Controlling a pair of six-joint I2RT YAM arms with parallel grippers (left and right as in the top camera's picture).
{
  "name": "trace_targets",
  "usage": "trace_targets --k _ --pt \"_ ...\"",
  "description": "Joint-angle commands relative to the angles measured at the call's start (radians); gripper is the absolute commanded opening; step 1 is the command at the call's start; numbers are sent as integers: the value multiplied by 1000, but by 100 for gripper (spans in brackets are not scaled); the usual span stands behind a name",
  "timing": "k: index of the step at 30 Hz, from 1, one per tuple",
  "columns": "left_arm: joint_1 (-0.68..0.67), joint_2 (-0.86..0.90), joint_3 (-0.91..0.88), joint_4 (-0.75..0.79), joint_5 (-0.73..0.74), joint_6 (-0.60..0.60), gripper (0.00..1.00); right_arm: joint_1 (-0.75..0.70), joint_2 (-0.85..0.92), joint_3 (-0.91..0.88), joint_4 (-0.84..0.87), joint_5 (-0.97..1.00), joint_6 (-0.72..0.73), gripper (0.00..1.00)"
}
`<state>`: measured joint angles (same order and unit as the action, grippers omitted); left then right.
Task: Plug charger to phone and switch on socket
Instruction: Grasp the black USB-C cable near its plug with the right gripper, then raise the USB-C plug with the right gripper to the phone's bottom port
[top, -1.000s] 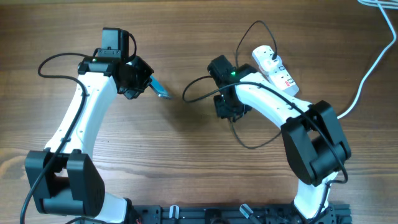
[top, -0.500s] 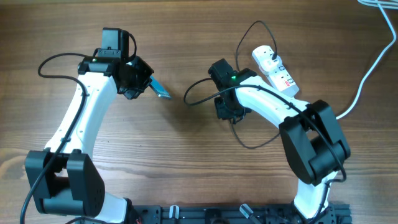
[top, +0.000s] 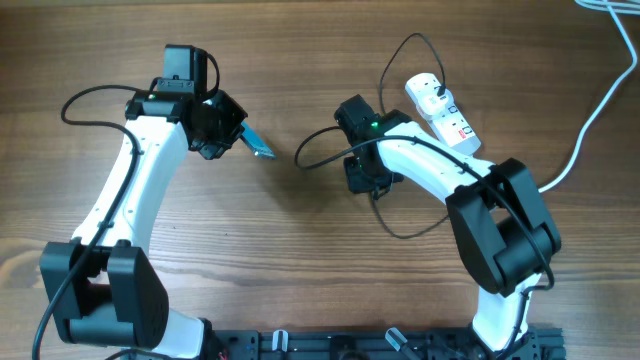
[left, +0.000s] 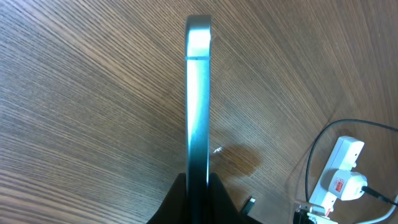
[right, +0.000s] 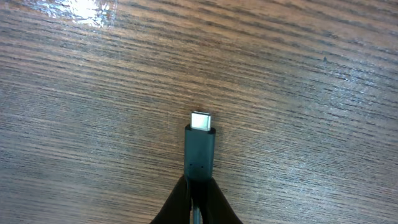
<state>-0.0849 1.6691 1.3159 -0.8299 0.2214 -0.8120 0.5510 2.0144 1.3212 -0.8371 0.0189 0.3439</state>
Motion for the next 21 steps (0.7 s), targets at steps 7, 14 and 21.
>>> trace_targets --k 7,14,21 --pt "2 -2 7 329 583 237 4 1 -158 227 -268 -230 -122 4" --pt "2 -2 7 514 869 236 4 2 -372 227 -235 -581 -159 4" --pt "2 -2 7 527 882 228 4 68 -388 227 -143 -421 17 4"
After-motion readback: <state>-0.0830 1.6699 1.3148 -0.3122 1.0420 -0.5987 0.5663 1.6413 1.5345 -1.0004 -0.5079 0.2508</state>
